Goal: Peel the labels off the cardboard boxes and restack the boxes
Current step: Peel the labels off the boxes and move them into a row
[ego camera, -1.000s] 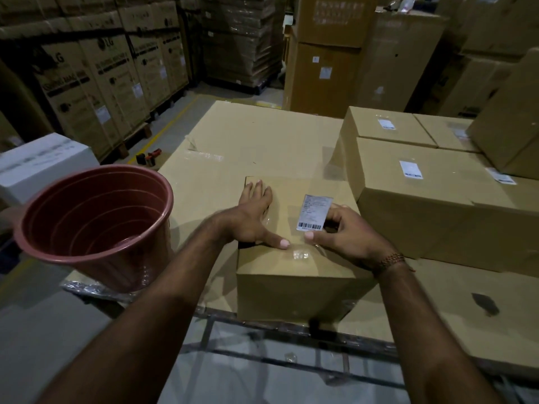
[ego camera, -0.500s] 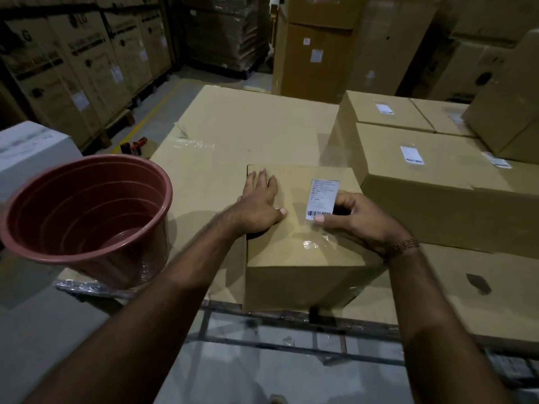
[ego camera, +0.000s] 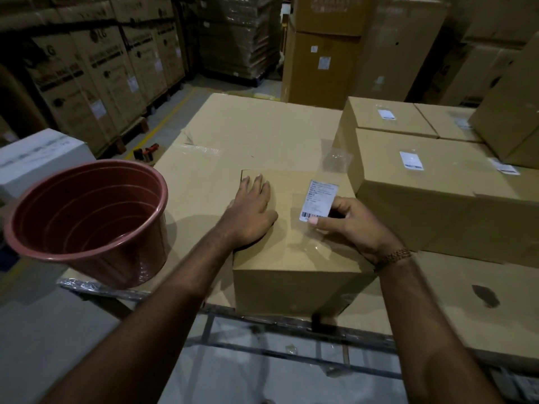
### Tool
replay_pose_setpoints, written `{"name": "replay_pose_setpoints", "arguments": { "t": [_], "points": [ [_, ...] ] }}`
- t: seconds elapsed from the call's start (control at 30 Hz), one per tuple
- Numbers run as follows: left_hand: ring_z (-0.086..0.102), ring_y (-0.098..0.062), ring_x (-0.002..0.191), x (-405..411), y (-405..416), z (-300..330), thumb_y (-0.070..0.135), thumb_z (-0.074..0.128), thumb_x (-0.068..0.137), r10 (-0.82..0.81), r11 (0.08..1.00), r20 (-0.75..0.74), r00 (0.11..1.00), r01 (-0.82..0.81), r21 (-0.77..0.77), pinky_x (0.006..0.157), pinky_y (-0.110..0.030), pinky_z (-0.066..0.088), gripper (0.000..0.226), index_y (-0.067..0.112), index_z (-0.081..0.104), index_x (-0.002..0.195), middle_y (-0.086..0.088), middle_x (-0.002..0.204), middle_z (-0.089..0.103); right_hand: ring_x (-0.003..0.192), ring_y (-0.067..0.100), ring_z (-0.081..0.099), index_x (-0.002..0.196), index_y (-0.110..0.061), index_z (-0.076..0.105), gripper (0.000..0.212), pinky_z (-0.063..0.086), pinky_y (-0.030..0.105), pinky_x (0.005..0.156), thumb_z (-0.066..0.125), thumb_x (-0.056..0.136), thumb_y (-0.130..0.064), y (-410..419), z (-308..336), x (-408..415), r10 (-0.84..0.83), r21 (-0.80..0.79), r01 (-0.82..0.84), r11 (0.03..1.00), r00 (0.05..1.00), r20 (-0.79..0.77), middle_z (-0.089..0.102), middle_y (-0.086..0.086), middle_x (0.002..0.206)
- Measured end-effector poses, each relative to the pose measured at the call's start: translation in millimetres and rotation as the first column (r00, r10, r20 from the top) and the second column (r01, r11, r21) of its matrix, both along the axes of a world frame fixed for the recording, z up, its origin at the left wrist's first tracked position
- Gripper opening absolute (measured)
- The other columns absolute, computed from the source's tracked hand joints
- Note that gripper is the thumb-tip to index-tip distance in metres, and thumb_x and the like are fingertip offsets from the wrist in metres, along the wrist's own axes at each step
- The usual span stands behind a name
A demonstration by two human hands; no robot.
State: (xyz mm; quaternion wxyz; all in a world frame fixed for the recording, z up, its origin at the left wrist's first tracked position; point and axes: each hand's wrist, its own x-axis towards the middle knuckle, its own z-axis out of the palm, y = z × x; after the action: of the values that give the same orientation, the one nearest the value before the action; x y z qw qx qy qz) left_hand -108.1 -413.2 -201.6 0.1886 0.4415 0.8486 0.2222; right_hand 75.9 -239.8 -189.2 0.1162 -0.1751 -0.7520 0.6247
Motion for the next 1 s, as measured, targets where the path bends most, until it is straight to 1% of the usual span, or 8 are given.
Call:
{"name": "replay_pose_setpoints", "arguments": {
  "t": [0.2,0.33,0.47,0.53,0.6,0.7,0.83,1.0],
  "points": [
    [-0.017,-0.016,0.16,3,0,-4,0.049,0.026,0.088,0.024,1.0,-0.081,0.996,-0.022,0.021,0.129,-0.055,0.015,0.089,0.018,0.004,0.169,0.005,0.176,-0.008,0.108,0.018,0.075,0.122,-0.006,0.077,0.029,0.059,0.028,0.09,0.077,0.094,-0.008,-1,0,0,-0.009,-0.016,0.009,1.0,1.0,-0.028,0.08,0.004,0.118],
    [-0.017,-0.016,0.16,5,-2,-2,0.049,0.027,0.089,0.019,1.0,-0.092,0.996,-0.019,0.007,0.129,-0.055,0.015,0.089,0.019,0.002,0.169,0.005,0.176,-0.008,0.087,0.012,0.072,0.116,-0.008,0.078,0.029,0.057,0.023,0.069,0.077,0.088,-0.014,-4,7,2,-0.108,-0.265,0.08,0.961,0.99,-0.091,0.08,0.006,0.108],
    [-0.016,-0.015,0.16,2,-4,6,0.041,0.041,0.095,0.011,0.999,0.012,1.0,-0.011,0.03,0.131,-0.047,0.008,0.085,0.019,0.005,0.169,0.005,0.176,-0.006,0.08,0.012,0.073,0.111,-0.008,0.078,0.019,0.057,0.022,0.065,0.075,0.093,-0.009,-9,14,-7,-0.148,-0.279,0.121,0.953,0.986,-0.079,0.08,0.005,0.1],
    [0.0,-0.012,0.162,-6,-11,14,0.024,0.054,0.099,0.021,0.992,0.112,0.993,-0.035,0.12,0.127,-0.032,0.008,0.077,0.018,0.021,0.168,0.004,0.176,0.01,0.077,0.009,0.068,0.108,-0.01,0.078,0.013,0.053,0.021,0.066,0.075,0.096,-0.012,-15,16,-19,-0.158,-0.192,0.142,0.971,0.985,-0.074,0.08,0.001,0.094],
    [0.028,-0.01,0.156,-16,-26,24,0.016,0.06,0.1,0.077,0.948,0.156,0.985,-0.121,0.295,0.126,-0.028,0.022,0.063,0.019,0.044,0.16,0.003,0.168,0.037,0.079,0.011,0.062,0.105,-0.014,0.079,0.01,0.05,0.023,0.068,0.074,0.097,-0.018,-25,17,-32,-0.139,-0.153,0.126,0.98,0.987,-0.083,0.08,0.003,0.097],
    [0.052,-0.006,0.138,-32,-57,41,0.024,0.065,0.102,0.207,0.849,0.038,0.978,-0.199,0.489,0.115,-0.029,0.041,0.044,0.024,0.063,0.145,0.006,0.15,0.06,0.086,0.015,0.061,0.099,-0.016,0.078,0.014,0.048,0.029,0.072,0.067,0.104,-0.023,-48,19,-57,-0.102,-0.121,0.092,0.988,0.992,-0.079,0.08,0.008,0.106],
    [0.064,-0.007,0.117,-57,-103,70,0.033,0.062,0.103,0.345,0.806,-0.122,0.931,-0.228,0.546,0.093,-0.023,0.046,0.033,0.025,0.071,0.134,0.008,0.132,0.071,0.085,0.017,0.064,0.107,-0.011,0.071,0.02,0.04,0.033,0.069,0.052,0.106,-0.017,-86,25,-100,-0.063,-0.186,0.046,0.982,0.994,-0.084,0.077,0.007,0.095],
    [0.069,-0.01,0.105,-107,-169,88,0.038,0.061,0.104,0.481,0.793,-0.148,0.864,-0.356,0.495,0.096,-0.038,0.056,0.036,0.025,0.068,0.138,0.004,0.133,0.071,0.083,0.024,0.064,0.113,0.006,0.067,0.047,0.045,0.035,0.067,0.052,0.083,-0.027,-139,27,-161,-0.041,-0.152,0.034,0.988,0.998,-0.045,0.07,0.011,0.094]
  ]
}}
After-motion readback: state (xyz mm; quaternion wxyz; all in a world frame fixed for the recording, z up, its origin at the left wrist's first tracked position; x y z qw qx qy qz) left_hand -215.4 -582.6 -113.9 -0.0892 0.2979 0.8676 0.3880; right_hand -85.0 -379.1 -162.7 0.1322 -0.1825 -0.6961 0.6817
